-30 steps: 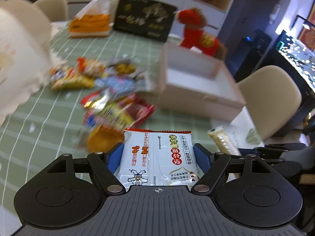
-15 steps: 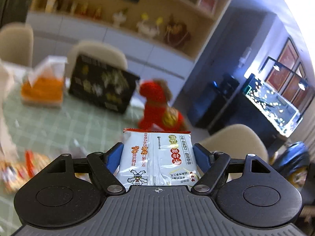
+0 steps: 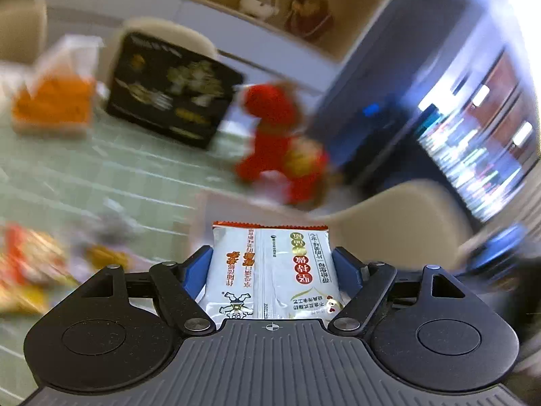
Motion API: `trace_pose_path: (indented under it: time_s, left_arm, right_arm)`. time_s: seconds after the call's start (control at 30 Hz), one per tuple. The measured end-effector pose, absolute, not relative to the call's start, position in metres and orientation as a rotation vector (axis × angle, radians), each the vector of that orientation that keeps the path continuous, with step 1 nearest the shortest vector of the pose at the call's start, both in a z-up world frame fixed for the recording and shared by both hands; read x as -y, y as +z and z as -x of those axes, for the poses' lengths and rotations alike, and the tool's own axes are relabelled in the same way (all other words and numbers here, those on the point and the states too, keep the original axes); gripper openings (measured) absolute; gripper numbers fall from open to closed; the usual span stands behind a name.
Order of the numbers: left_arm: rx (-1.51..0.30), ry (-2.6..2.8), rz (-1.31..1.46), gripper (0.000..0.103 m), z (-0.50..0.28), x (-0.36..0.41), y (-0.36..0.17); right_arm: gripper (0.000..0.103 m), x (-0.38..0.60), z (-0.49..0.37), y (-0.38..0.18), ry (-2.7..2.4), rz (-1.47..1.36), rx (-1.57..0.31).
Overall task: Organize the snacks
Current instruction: 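Carry the white packet and rice-cracker bag into the pink box and release both, then grasp a clear snack stick bag with the left gripper while the right grasps another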
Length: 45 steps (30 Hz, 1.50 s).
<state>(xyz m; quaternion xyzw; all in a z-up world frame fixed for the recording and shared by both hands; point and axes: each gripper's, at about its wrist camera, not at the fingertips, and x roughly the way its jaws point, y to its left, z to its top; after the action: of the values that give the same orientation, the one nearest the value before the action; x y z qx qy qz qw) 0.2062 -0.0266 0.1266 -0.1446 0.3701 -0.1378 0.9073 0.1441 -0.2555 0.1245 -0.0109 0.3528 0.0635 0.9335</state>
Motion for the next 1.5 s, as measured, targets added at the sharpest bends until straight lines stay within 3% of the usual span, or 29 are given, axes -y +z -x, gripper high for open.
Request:
trace_pose_path:
  time_s: [0.07,0.2,0.53,0.87,1.1,1.27,1.5]
  left_arm:
    - [-0.77,-0.248,0.237,0.081,-0.21,0.031,0.112]
    - [-0.85,-0.454,0.472,0.083,-0.225,0.031,0.097]
    - [-0.64,-0.072,0.373,0.075,-0.228,-0.011,0.119]
    - [-0.832,0.009,0.388,0.075,-0.288,-0.077,0.068]
    - [-0.908,-0.013,0.156,0.074,-0.313,-0.058,0.017]
    - [-0.935,-0.115,0.048,0.052,-0.286,-0.053,0.019]
    - [-1.022,-0.2,0.096,0.046,-0.215,-0.056,0.031]
  right_arm:
    - [0.062,0.255,-0.126,0.123,0.12,0.059,-0.708]
    - [0.064,0.252,-0.112,0.105,0.127,0.043,-0.759]
    - [0.066,0.225,-0.093,0.081,0.131,0.1,-0.795]
    - [0.066,0.202,-0.085,0.07,0.219,0.011,-0.845]
    - [0.066,0.194,-0.087,0.052,0.221,0.057,-0.914]
    - [0.066,0.2,-0.105,0.049,0.202,0.05,-0.908]
    - [0.066,0.205,-0.097,0.062,0.216,0.053,-0.861]
